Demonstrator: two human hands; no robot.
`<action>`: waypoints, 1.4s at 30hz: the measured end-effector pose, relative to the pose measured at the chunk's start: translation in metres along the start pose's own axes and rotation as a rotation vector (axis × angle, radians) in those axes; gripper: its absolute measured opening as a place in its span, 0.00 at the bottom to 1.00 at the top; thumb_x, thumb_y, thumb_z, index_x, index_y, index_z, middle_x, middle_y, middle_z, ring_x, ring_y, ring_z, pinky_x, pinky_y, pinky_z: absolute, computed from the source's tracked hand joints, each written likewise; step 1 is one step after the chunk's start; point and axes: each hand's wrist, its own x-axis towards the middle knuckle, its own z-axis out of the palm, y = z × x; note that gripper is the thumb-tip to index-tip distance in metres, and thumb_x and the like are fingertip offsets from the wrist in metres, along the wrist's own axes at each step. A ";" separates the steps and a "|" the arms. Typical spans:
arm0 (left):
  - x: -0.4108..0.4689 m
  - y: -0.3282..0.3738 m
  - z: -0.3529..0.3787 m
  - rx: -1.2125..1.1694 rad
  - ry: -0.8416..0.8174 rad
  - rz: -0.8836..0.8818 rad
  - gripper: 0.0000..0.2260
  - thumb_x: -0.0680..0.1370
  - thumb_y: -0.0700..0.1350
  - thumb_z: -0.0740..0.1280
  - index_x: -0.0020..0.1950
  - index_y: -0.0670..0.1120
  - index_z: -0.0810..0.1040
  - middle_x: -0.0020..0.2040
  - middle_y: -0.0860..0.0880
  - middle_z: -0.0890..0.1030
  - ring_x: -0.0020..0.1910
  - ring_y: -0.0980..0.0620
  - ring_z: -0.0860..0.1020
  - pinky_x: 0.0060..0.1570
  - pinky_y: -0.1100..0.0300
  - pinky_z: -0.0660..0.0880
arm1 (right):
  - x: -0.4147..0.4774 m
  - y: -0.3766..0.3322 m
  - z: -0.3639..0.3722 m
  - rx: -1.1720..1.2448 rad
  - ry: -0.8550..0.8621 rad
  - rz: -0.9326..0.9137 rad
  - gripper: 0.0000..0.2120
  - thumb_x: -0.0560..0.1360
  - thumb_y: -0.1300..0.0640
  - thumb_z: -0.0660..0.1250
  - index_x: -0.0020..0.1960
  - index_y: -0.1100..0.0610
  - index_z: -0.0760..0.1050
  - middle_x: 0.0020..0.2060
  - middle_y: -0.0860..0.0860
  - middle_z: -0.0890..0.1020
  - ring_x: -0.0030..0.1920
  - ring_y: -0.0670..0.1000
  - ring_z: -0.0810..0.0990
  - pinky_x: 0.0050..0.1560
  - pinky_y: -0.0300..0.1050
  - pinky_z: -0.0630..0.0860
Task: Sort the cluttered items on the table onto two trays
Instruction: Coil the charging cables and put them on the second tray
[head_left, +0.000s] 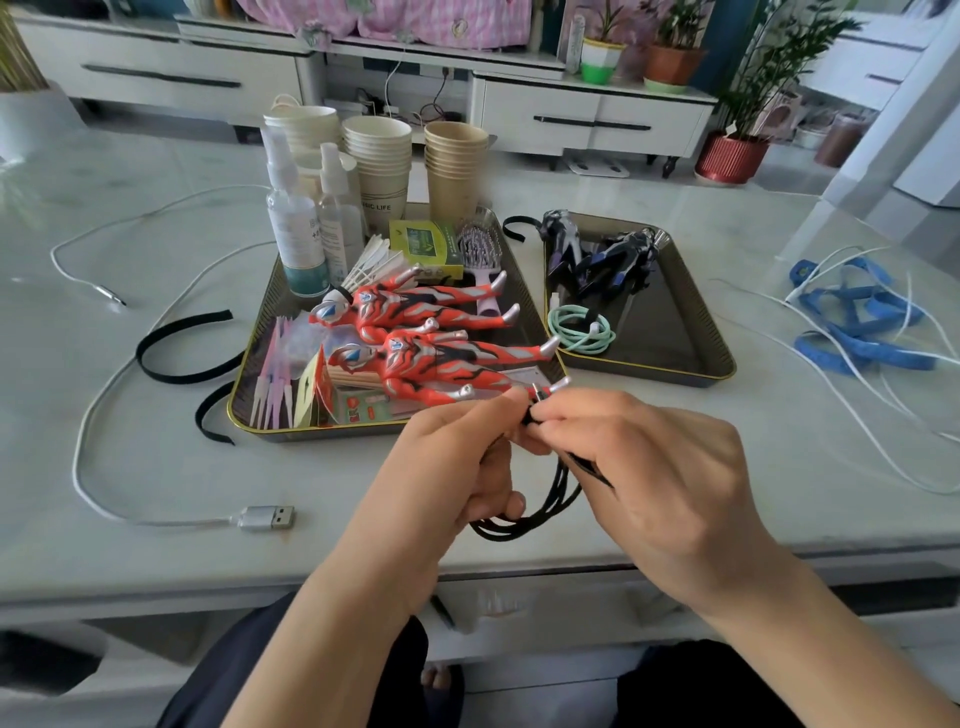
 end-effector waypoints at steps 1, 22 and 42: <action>0.000 0.000 0.000 0.027 0.025 0.015 0.20 0.78 0.46 0.62 0.26 0.45 0.76 0.19 0.53 0.57 0.19 0.54 0.55 0.28 0.61 0.68 | 0.000 0.000 0.001 0.011 -0.003 0.009 0.12 0.70 0.69 0.72 0.49 0.60 0.72 0.43 0.57 0.84 0.36 0.57 0.82 0.31 0.48 0.76; -0.007 -0.002 0.004 0.125 -0.192 0.163 0.13 0.70 0.45 0.63 0.29 0.40 0.79 0.18 0.53 0.59 0.19 0.56 0.55 0.25 0.65 0.65 | 0.018 -0.002 -0.026 0.834 -0.120 0.830 0.14 0.66 0.56 0.73 0.49 0.50 0.74 0.46 0.49 0.81 0.42 0.47 0.78 0.45 0.43 0.74; -0.007 -0.003 0.013 -0.007 -0.082 0.201 0.13 0.70 0.46 0.64 0.27 0.42 0.77 0.17 0.53 0.59 0.18 0.56 0.56 0.25 0.65 0.65 | 0.011 -0.033 -0.004 0.077 0.423 0.460 0.27 0.63 0.77 0.65 0.56 0.55 0.67 0.57 0.56 0.65 0.49 0.55 0.76 0.53 0.46 0.74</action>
